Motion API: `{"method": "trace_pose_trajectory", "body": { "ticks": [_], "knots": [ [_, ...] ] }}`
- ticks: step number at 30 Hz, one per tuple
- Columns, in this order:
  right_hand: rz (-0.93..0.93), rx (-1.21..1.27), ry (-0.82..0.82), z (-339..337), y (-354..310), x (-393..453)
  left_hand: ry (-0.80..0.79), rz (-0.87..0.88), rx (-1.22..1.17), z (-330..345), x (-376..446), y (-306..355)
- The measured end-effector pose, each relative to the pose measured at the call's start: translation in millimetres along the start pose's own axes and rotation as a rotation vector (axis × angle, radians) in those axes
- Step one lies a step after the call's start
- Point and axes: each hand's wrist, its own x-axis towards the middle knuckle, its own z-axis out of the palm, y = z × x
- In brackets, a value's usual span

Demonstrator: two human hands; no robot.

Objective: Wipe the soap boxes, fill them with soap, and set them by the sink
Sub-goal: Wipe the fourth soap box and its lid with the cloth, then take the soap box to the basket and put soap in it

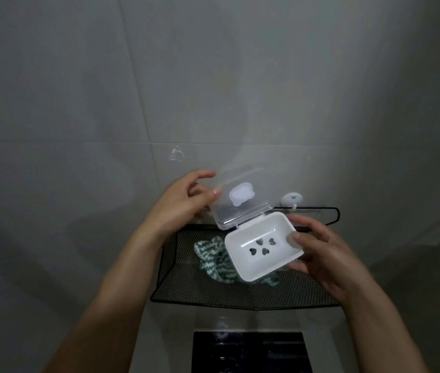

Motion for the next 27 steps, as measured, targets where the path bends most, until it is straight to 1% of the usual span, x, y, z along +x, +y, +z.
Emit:
{"method": "trace_pose_trajectory", "body": {
  "ticks": [2,5,10,12,15,18,22,25,27],
  "knots": [
    [-0.035,0.043,-0.004,2.0,0.0,-1.6,0.058,0.01,-0.036,-4.5,-10.8,-7.5],
    [-0.085,0.079,-0.051,13.4,-0.8,-4.9,0.099,0.054,-0.113,-6.2,-28.5,-16.8],
    [-0.137,0.084,-0.198,44.6,-5.4,-8.0,0.13,0.159,-0.128,-5.8,-46.6,-16.5],
    [-0.148,0.081,-0.237,56.0,-8.5,-6.7,0.168,0.183,-0.149,-10.7,-49.5,-15.5],
    [-0.169,0.018,-0.31,73.4,-12.3,-0.6,0.25,0.17,-0.194,-23.2,-55.7,-15.3],
    [-0.185,-0.059,-0.364,92.0,-12.6,6.9,0.304,0.149,-0.168,-35.9,-67.4,-17.7],
    [-0.163,-0.09,-0.485,114.5,-8.0,17.4,0.434,0.122,-0.136,-49.5,-89.9,-19.4],
    [-0.134,-0.077,-0.586,130.1,-4.8,26.0,0.532,0.106,-0.08,-54.8,-108.9,-20.4],
    [-0.115,-0.083,-0.65,140.2,-3.4,30.1,0.629,0.07,-0.007,-55.3,-122.2,-21.1]
  ]
}}
